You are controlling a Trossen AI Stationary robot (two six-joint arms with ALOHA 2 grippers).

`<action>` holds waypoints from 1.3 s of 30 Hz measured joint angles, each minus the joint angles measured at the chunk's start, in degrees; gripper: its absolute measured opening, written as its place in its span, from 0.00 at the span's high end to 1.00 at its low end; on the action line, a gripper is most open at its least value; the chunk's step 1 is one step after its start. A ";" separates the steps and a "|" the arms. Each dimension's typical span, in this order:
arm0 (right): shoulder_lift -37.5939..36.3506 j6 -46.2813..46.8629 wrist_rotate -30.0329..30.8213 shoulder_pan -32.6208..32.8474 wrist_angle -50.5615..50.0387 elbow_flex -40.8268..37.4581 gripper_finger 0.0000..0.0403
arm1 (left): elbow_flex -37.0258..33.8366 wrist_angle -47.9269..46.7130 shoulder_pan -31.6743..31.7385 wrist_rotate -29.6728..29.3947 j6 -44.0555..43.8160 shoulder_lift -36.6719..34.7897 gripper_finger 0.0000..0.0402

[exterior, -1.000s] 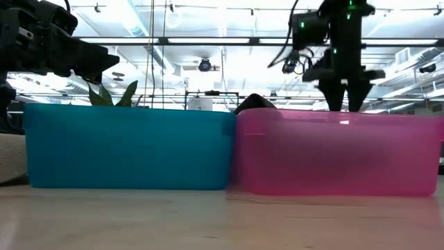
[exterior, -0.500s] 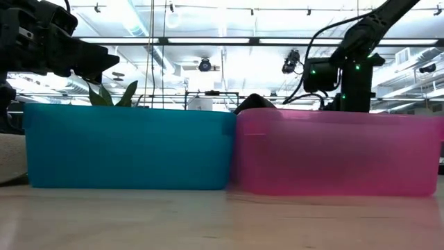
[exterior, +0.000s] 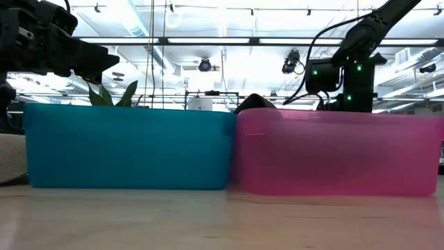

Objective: Pick & Place hat
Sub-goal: Put the right black cap into the pink bin

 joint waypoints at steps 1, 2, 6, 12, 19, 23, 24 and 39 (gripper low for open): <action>-0.82 -1.59 1.03 0.00 -1.33 0.66 0.99 | 0.01 0.00 0.00 -0.01 0.00 -0.01 0.58; -1.80 -3.27 1.60 -0.01 -2.57 1.50 0.99 | 0.01 0.00 0.00 -0.02 0.00 0.00 0.58; -6.49 -11.27 2.02 0.04 -5.82 5.88 0.99 | 0.00 0.00 0.00 0.00 -0.02 0.00 0.58; -11.70 -30.66 -0.94 3.27 -6.11 10.63 1.00 | -0.01 0.00 0.00 0.00 -0.01 0.00 0.58; -12.72 -51.64 -7.85 12.57 -3.74 14.11 1.00 | 0.00 0.00 0.00 -0.01 -0.01 0.00 0.58; -12.14 -65.43 -9.86 19.38 0.06 14.11 1.00 | -0.01 0.00 0.00 -0.02 0.00 0.00 0.58; -11.89 -68.09 -10.19 20.97 1.48 14.11 1.00 | -0.01 0.00 0.02 -0.02 -0.02 0.00 0.58; -0.93 -69.63 -13.79 35.24 6.42 14.19 1.00 | 0.01 0.00 0.00 -0.02 -0.01 0.00 0.58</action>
